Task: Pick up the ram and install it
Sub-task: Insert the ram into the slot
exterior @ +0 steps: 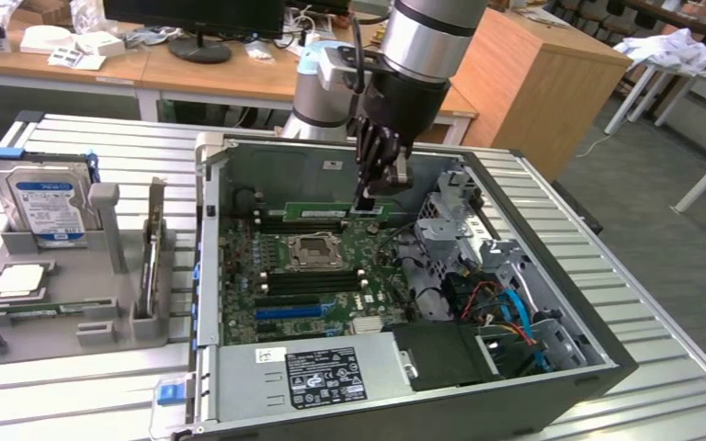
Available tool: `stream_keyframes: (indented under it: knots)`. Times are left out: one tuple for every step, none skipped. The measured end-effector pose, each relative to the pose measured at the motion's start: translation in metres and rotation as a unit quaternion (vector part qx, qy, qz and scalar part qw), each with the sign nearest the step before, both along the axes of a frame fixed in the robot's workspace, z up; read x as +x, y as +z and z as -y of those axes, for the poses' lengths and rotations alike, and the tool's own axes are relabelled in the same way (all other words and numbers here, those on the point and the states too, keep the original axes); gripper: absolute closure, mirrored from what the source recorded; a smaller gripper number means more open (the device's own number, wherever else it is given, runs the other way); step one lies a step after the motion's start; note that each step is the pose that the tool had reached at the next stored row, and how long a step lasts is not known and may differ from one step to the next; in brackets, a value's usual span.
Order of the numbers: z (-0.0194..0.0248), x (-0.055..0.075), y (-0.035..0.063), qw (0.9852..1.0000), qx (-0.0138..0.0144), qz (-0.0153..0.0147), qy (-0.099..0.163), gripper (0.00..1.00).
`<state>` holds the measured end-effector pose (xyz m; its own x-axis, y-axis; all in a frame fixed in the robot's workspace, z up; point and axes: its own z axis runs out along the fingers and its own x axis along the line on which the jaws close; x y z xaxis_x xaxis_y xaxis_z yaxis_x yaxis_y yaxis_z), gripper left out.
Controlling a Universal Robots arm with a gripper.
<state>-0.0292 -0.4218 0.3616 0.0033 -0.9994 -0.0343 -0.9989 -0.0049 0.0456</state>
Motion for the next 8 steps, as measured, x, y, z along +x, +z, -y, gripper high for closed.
stream_keyframes:
  knots:
    - [0.0000, 0.0000, -0.0003, 1.0000, 0.0000, 0.0000, 0.000, 0.88]
    - [0.0001, 0.0000, -0.0007, 1.0000, 0.0001, 0.0001, 0.000, 0.88]
    - [0.0001, 0.0000, -0.0012, 1.0000, 0.0004, 0.0001, 0.000, 0.88]
    - [0.0001, -0.0001, -0.0017, 1.0000, 0.0006, 0.0001, 0.000, 0.88]
    - [0.0001, -0.0001, -0.0024, 1.0000, 0.0008, 0.0001, 0.000, 0.88]
    - [0.0000, -0.0001, -0.0032, 1.0000, 0.0008, 0.0000, 0.000, 0.88]
    - [0.0001, -0.0001, -0.0041, 1.0000, 0.0011, 0.0000, 0.000, 0.88]
    - [0.0001, -0.0001, -0.0050, 1.0000, 0.0013, 0.0000, 0.000, 0.88]
